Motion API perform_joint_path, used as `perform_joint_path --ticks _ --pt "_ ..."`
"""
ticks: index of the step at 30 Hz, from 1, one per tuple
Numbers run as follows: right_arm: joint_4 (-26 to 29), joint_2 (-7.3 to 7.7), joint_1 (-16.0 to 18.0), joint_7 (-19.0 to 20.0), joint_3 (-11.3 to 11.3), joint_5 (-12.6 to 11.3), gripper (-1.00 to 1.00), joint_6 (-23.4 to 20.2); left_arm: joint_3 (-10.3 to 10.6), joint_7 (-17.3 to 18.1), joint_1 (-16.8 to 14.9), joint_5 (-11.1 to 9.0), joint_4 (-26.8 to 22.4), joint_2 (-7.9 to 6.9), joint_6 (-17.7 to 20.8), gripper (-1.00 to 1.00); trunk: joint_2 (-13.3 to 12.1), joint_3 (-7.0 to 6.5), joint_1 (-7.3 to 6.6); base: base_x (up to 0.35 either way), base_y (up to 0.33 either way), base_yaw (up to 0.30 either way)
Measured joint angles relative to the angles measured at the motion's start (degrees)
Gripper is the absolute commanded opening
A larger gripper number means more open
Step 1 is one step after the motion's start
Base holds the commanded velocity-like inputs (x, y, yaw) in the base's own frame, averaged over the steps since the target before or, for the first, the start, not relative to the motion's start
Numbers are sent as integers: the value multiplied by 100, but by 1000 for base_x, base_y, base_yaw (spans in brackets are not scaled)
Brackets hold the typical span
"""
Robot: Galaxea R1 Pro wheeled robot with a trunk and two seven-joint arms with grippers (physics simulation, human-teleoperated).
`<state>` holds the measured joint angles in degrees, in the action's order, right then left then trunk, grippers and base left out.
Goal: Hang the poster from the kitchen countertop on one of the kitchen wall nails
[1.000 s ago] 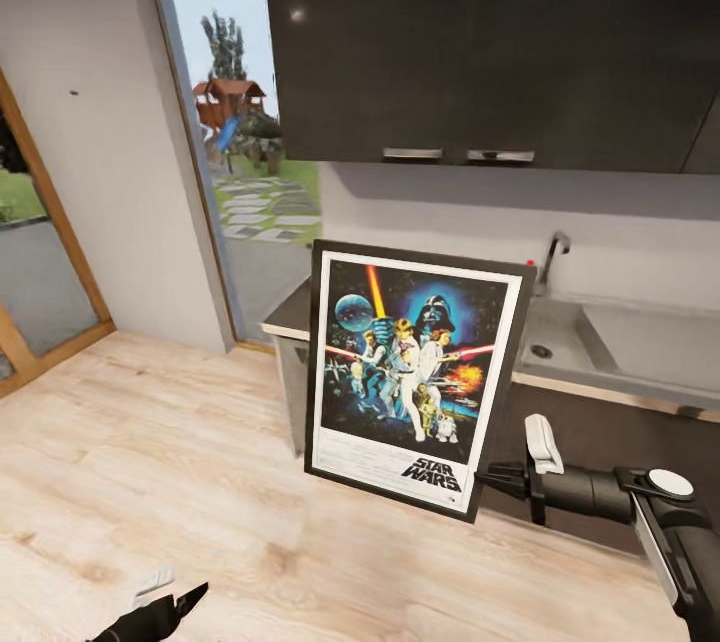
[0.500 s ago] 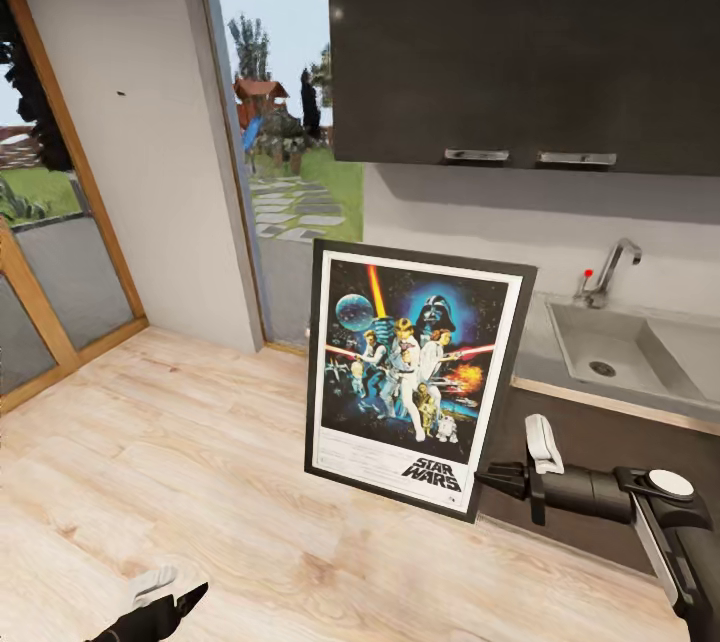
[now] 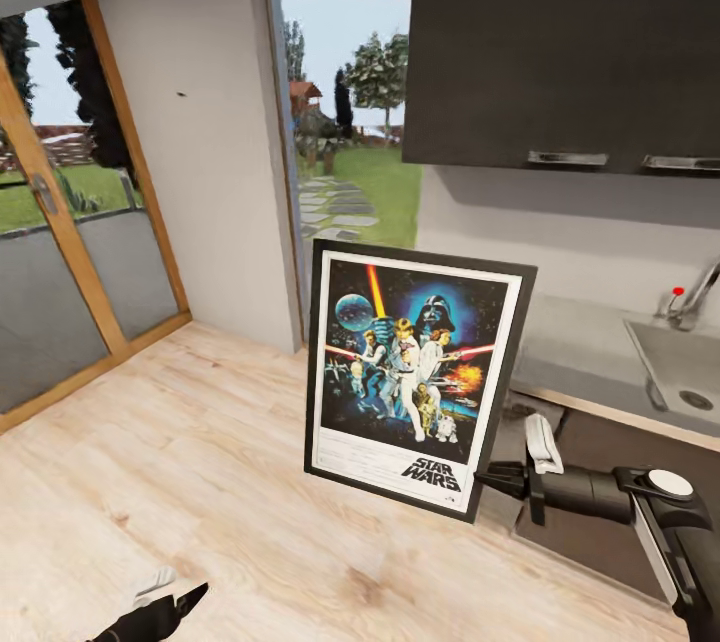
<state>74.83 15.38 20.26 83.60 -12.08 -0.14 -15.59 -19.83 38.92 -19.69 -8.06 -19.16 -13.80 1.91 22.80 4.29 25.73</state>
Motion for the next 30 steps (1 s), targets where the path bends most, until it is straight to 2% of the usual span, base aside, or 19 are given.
perform_joint_path --ticks 13,30 --pt "7 -3 0 0 8 0 -100 14 1 0 0 0 0 0 0 100 0 0 0 165 315 266" --pt "1 -34 -2 0 8 0 -100 33 0 0 -2 1 2 1 0 100 0 0 0 182 315 23"
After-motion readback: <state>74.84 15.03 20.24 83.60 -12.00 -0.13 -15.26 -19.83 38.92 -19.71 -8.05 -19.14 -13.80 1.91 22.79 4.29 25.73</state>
